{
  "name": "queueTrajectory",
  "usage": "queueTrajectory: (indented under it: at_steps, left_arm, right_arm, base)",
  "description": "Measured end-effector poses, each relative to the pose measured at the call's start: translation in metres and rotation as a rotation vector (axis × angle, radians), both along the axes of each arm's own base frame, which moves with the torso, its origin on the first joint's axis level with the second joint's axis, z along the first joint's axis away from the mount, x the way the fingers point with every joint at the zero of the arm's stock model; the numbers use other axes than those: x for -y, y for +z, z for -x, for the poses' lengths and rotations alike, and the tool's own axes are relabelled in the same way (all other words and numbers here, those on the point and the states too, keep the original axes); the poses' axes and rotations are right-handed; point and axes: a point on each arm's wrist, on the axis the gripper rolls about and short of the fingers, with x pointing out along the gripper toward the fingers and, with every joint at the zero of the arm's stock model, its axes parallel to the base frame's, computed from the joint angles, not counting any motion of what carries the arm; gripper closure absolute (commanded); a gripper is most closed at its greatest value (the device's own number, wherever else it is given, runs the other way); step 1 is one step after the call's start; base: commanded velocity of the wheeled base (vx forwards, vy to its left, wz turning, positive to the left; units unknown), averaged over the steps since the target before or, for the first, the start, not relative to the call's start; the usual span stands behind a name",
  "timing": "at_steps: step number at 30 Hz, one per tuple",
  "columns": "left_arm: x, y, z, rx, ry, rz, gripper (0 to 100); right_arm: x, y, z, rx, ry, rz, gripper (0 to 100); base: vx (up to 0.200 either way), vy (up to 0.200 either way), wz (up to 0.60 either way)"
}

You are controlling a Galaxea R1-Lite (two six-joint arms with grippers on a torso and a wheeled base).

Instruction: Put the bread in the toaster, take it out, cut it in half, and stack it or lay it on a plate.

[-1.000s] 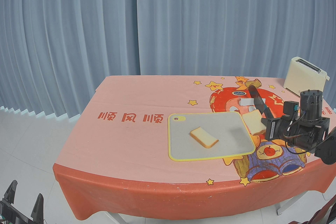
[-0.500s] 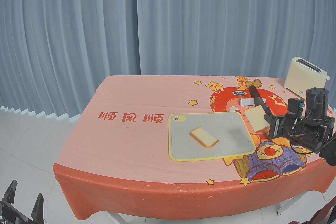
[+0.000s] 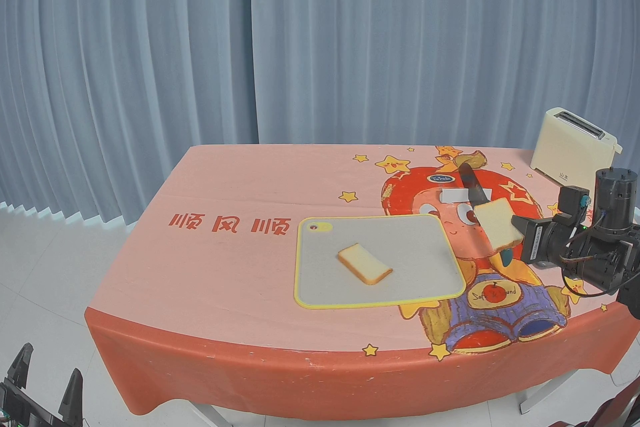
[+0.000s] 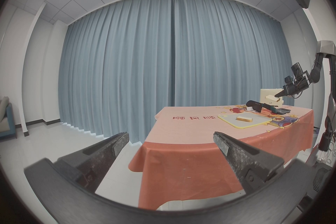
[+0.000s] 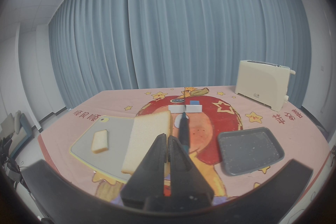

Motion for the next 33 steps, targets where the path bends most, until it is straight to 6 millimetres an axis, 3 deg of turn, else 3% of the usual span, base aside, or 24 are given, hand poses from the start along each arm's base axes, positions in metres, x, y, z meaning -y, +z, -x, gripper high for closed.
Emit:
queueTrajectory:
  at_steps: [11,18,33]
  left_arm:
    - [0.000,0.000,0.000,0.000,0.000,0.004,0]
    - [0.000,0.000,0.000,0.000,0.000,0.003,0]
    - [0.000,0.000,0.000,0.000,-0.001,-0.001,0]
  right_arm:
    - [0.003,-0.003,0.002,-0.010,-0.012,0.004,100]
    - [0.019,-0.005,-0.002,-0.018,-0.081,0.010,100]
    - [0.024,-0.029,-0.012,-0.118,-0.108,0.036,100]
  base:
    - [0.000,-0.200,0.00]
    - [0.000,0.000,0.00]
    - [0.000,0.000,0.00]
